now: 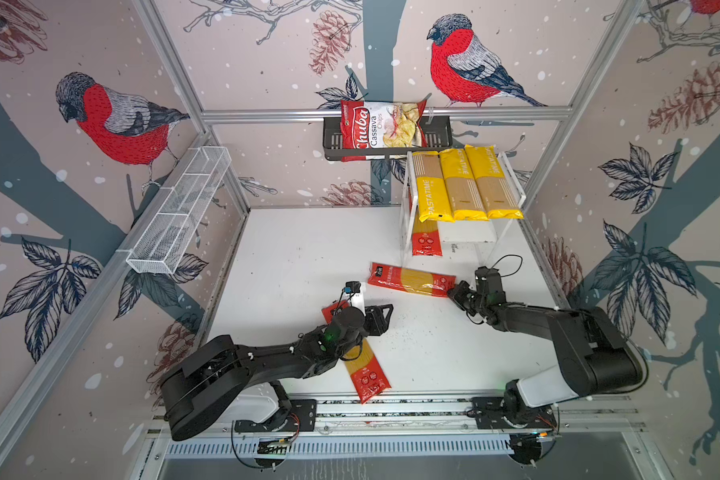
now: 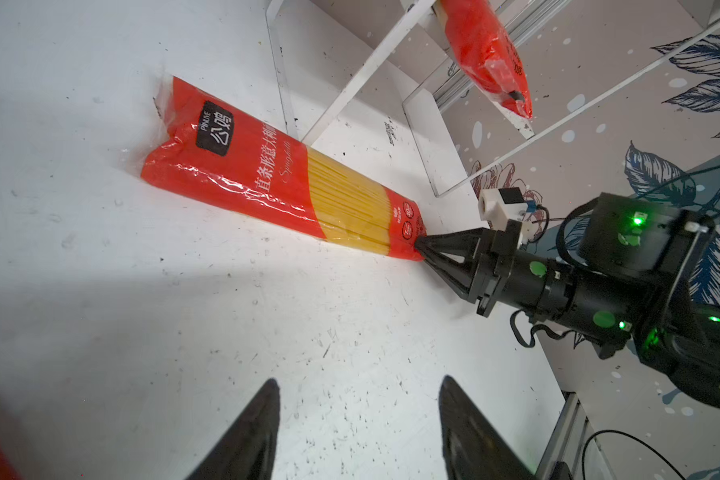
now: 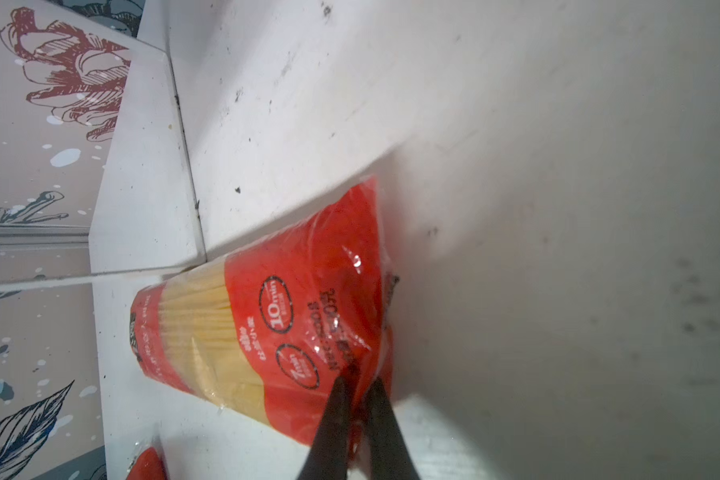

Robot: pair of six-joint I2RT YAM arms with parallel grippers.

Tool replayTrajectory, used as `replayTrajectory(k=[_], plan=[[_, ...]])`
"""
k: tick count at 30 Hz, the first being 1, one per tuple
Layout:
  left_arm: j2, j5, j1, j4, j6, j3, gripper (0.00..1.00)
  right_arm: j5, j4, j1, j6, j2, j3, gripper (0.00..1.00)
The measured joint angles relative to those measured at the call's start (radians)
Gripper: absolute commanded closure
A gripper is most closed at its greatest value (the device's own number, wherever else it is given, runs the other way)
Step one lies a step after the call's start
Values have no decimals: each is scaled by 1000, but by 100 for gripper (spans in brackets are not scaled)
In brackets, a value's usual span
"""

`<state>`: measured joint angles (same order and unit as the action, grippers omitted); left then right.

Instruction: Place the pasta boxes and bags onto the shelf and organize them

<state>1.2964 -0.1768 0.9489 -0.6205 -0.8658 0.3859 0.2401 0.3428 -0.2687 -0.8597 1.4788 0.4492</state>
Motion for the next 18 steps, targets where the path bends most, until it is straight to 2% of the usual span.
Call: replayTrajectory(k=[4,10,15,18], plan=[[1,19,-21,-5,-3,-7,40,-5,-11,-64,-56,-89,-71,93],[-27,27,-82,-18,-28,-55,39,-50,-123,-256,-159,-289,-138,90],[-66,26,-106,-14,-29,-60,39,-67,-212,-402,-189,-384,-150,79],[-73,18,-110,-5,-29,-61,39,-41,-280,-466,-151,-384,-109,73]])
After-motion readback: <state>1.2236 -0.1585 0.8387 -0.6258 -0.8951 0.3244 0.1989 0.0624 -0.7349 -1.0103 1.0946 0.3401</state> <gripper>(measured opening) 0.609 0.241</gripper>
